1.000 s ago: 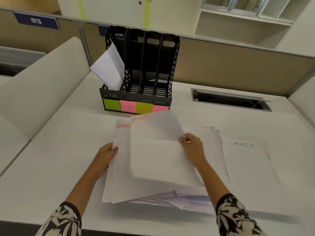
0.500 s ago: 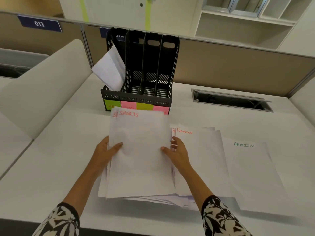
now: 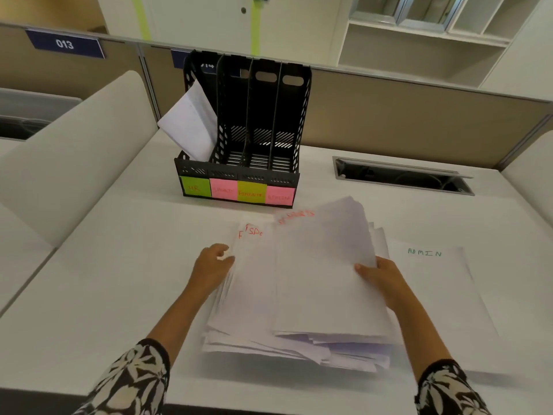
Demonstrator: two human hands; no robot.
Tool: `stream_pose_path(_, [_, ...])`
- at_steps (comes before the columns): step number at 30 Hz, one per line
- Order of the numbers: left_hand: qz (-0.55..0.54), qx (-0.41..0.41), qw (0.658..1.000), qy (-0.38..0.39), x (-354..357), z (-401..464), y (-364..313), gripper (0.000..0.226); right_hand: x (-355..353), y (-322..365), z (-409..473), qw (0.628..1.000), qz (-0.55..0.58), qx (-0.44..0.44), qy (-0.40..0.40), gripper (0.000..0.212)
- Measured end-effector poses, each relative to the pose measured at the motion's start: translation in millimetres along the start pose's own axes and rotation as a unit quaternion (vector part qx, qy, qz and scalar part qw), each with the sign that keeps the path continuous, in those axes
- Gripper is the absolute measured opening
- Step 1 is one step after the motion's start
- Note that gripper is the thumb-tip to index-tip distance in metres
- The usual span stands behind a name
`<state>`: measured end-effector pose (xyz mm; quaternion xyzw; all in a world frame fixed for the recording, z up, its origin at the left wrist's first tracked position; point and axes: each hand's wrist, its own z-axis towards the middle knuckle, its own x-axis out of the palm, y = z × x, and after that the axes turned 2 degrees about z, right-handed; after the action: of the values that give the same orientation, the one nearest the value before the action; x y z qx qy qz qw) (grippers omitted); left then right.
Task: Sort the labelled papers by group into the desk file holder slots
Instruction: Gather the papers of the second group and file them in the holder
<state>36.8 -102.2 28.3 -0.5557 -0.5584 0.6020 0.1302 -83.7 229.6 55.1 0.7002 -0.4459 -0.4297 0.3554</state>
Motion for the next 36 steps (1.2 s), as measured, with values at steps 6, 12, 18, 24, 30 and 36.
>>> stream_pose_path(6, [0.041,-0.004,0.998,-0.038,22.9,-3.8,6.1,0.038,-21.6,-33.0,-1.6,0.996,-0.03,0.076,-0.027,0.026])
stream_pose_path(12, [0.145,0.101,0.975,-0.133,31.3,-3.2,4.3,0.026,-4.4,-39.8,-7.7,0.996,-0.046,0.039,-0.06,0.027])
stream_pose_path(18, [0.119,0.057,0.989,-0.071,42.4,4.8,-4.8,0.022,-1.2,-39.4,-12.5,0.995,-0.068,0.03,-0.065,0.028])
stream_pose_path(24, [0.107,0.057,0.991,-0.06,52.5,3.9,-7.6,0.037,-1.1,-40.8,-11.6,0.995,-0.076,0.025,-0.064,0.03])
stream_pose_path(30, [0.074,0.083,0.989,-0.094,31.2,16.6,-3.5,0.036,-0.6,-42.3,-10.9,0.995,-0.067,0.024,-0.068,0.027])
stream_pose_path(36, [0.131,0.13,0.977,-0.106,-32.5,47.1,5.3,0.019,-1.6,-43.3,-12.9,0.996,-0.051,0.023,-0.069,0.024])
